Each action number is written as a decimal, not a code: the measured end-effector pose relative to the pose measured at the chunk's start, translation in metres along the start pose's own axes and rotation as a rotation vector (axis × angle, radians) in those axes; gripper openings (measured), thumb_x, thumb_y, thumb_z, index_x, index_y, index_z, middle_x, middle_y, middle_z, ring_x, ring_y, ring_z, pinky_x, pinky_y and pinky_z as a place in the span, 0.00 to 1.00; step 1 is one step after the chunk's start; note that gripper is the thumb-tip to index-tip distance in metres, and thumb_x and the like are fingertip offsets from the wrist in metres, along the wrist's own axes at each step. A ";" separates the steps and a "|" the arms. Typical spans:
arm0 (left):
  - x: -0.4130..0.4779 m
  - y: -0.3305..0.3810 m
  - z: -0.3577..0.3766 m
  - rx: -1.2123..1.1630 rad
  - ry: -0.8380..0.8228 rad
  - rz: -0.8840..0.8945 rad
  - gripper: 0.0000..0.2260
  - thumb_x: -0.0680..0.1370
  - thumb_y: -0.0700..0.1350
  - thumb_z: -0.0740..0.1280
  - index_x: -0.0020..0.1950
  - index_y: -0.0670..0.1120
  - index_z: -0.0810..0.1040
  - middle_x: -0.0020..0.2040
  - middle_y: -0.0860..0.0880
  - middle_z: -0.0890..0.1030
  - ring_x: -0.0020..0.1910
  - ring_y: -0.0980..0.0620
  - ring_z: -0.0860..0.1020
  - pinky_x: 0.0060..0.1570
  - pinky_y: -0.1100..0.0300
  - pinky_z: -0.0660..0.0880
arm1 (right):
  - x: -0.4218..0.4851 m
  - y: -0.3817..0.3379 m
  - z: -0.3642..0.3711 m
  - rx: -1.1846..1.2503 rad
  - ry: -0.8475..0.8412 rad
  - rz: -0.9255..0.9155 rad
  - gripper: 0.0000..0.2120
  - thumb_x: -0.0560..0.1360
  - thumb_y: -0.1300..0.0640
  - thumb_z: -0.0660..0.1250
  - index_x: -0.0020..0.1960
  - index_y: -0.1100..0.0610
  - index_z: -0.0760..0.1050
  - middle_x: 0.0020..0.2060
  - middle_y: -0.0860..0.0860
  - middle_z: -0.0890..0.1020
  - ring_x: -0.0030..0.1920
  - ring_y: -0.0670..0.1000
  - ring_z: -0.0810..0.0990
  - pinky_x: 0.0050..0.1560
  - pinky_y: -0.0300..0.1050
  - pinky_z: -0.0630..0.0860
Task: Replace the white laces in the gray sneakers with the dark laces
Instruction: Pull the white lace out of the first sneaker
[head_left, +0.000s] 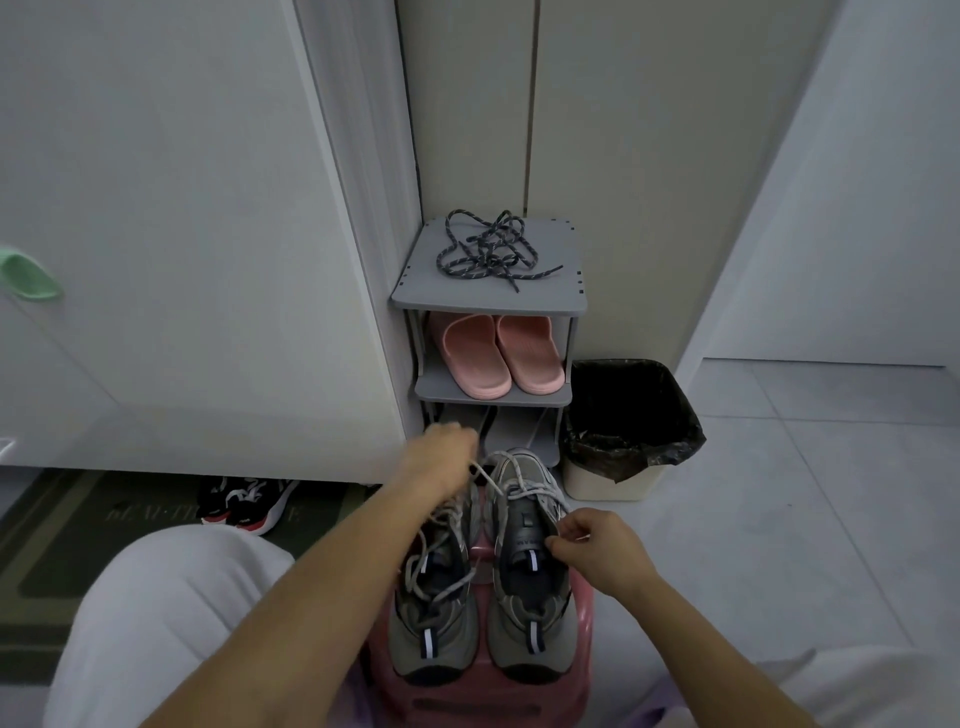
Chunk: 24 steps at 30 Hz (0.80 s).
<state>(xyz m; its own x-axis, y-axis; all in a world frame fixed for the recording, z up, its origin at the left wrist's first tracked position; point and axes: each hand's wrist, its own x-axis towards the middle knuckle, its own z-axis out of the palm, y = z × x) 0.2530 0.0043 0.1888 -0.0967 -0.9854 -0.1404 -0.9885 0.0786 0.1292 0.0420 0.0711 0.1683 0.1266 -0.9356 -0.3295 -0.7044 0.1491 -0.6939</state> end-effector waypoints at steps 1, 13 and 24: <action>0.001 -0.009 -0.007 -0.006 0.049 -0.044 0.07 0.77 0.39 0.61 0.51 0.47 0.75 0.53 0.46 0.75 0.54 0.45 0.74 0.48 0.52 0.71 | -0.001 0.000 0.000 0.000 0.006 0.001 0.05 0.71 0.54 0.71 0.42 0.53 0.75 0.36 0.46 0.79 0.42 0.47 0.78 0.38 0.36 0.70; -0.018 0.013 0.013 -0.023 -0.114 0.051 0.13 0.77 0.50 0.65 0.60 0.50 0.78 0.60 0.45 0.74 0.62 0.45 0.71 0.60 0.51 0.71 | -0.003 -0.003 0.003 -0.017 0.025 0.022 0.04 0.72 0.53 0.70 0.43 0.51 0.75 0.38 0.46 0.79 0.43 0.48 0.78 0.40 0.39 0.71; -0.016 -0.005 0.017 -0.226 0.037 -0.122 0.07 0.79 0.46 0.63 0.50 0.47 0.80 0.52 0.47 0.78 0.56 0.48 0.73 0.54 0.52 0.73 | -0.001 -0.002 0.001 -0.034 0.009 0.014 0.04 0.72 0.53 0.70 0.43 0.51 0.75 0.37 0.45 0.78 0.40 0.45 0.76 0.35 0.32 0.69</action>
<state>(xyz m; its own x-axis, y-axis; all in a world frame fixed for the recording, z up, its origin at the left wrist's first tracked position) 0.2575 0.0226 0.1741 0.0303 -0.9907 -0.1330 -0.9411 -0.0731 0.3302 0.0442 0.0720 0.1688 0.1102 -0.9364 -0.3333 -0.7294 0.1515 -0.6670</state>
